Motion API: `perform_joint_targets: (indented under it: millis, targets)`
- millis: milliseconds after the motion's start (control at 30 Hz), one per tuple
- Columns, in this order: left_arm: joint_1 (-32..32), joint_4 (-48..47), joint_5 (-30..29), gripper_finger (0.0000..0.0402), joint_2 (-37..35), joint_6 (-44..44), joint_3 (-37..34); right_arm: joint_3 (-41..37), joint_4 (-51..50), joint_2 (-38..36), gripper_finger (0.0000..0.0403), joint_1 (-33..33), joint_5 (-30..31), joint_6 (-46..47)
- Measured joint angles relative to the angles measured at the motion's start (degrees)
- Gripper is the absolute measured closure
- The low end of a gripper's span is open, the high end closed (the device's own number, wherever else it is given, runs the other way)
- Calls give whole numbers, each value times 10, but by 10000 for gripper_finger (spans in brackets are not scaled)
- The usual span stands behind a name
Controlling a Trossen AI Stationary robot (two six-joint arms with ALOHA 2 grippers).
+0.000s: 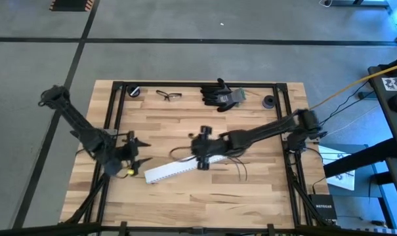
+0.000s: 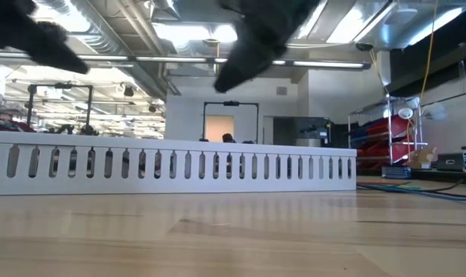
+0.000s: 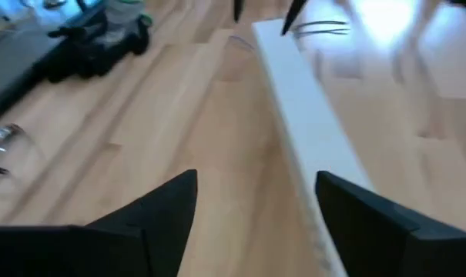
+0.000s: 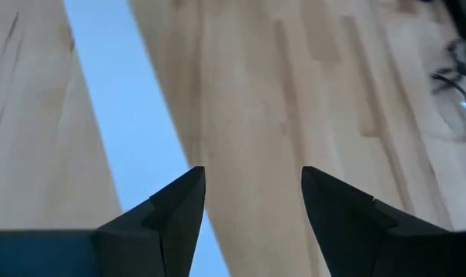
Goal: Ziptie cables
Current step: Return to home position
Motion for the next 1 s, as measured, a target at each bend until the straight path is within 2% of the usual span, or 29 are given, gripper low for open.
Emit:
perform_joint_targets:
  millis: [67,200,367,467,567,667,733,900,1000]
  targets:
    - [60,18,31,172,-5,55,0,-87,76,-52,201,-10,-1,8]
    - [178,75,133,234,-8,172,0,-244,228,-145,201,-32,-16,21]
    - [300,154,253,321,-11,300,0,-411,409,-239,209,-63,-66,40]
    - [354,184,314,365,-25,352,-4,-496,495,-293,245,-80,-87,58]
    - [393,243,371,395,-44,379,-33,-574,575,-341,305,-90,-93,67]
    - [421,290,387,396,-70,379,-70,-641,666,-383,376,-90,-86,65]
    - [432,313,387,395,-91,378,-95,-678,723,-407,393,-89,-73,60]
    - [448,320,367,395,-132,357,-128,-724,735,-431,362,-89,-45,57]
    - [448,310,363,395,-136,318,-129,-724,738,-432,351,-89,-71,96]
